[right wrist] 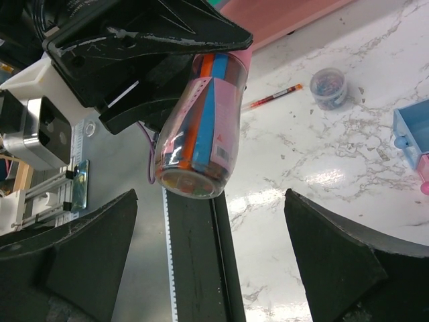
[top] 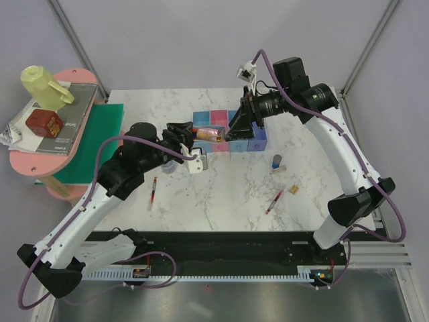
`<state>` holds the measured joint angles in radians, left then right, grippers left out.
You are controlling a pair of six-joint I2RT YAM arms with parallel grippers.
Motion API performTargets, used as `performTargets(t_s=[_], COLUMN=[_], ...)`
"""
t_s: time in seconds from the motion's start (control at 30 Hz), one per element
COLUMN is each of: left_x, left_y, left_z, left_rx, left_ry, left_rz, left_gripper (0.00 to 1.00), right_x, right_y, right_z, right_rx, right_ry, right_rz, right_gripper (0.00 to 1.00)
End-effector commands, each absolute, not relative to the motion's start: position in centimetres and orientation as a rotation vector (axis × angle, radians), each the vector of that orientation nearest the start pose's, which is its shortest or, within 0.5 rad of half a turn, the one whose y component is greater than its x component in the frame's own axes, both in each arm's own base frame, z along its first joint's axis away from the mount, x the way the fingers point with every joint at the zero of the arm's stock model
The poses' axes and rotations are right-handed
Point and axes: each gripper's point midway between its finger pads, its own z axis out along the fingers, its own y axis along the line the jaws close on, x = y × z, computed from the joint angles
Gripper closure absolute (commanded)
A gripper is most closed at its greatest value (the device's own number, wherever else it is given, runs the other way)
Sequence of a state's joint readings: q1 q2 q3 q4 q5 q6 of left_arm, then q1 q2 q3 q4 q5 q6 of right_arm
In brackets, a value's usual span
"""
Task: Sort the stationery into containers
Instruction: Pick up the stationery from the center of the board.
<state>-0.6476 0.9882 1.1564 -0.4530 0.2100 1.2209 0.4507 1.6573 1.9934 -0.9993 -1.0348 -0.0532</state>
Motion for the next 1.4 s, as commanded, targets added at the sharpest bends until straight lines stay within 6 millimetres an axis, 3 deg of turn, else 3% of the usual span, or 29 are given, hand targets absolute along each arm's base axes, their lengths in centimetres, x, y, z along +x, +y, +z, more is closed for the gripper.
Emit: performTargets(t_s=[0.0, 0.37, 0.63, 0.87, 1.0, 1.17, 1.37], left_x=[28.4, 29.5, 30.1, 29.5, 28.8, 27.5, 26.6], left_y=[-21.0, -21.4, -21.8, -21.7, -21.6, -21.4, -21.7], left_z=[37.6, 37.9, 39.7, 39.1, 37.6, 36.1, 35.7], left_rx=[1.519, 1.485, 1.424, 1.457, 1.53, 1.642, 1.696], left_ry=[0.911, 0.955, 0.95, 0.924, 0.883, 0.754, 0.646], left_rz=[0.27, 0.262, 0.25, 0.255, 0.275, 0.338, 0.366], left_gripper=[0.98, 0.98, 0.98, 0.98, 0.98, 0.98, 0.98], right_x=[26.4, 27.2, 28.5, 29.4, 29.0, 27.1, 24.9], right_y=[30.1, 31.9, 32.8, 33.7, 34.2, 34.8, 35.0], right_z=[39.1, 38.4, 37.0, 36.3, 35.9, 35.6, 34.2], right_rx=[-1.102, -1.121, -1.127, -1.128, -1.141, -1.192, -1.243], right_ry=[1.814, 1.812, 1.836, 1.845, 1.855, 1.856, 1.893], right_rz=[1.332, 1.321, 1.318, 1.323, 1.334, 1.377, 1.4], right_gripper=[0.02, 0.02, 0.02, 0.02, 0.02, 0.02, 0.02])
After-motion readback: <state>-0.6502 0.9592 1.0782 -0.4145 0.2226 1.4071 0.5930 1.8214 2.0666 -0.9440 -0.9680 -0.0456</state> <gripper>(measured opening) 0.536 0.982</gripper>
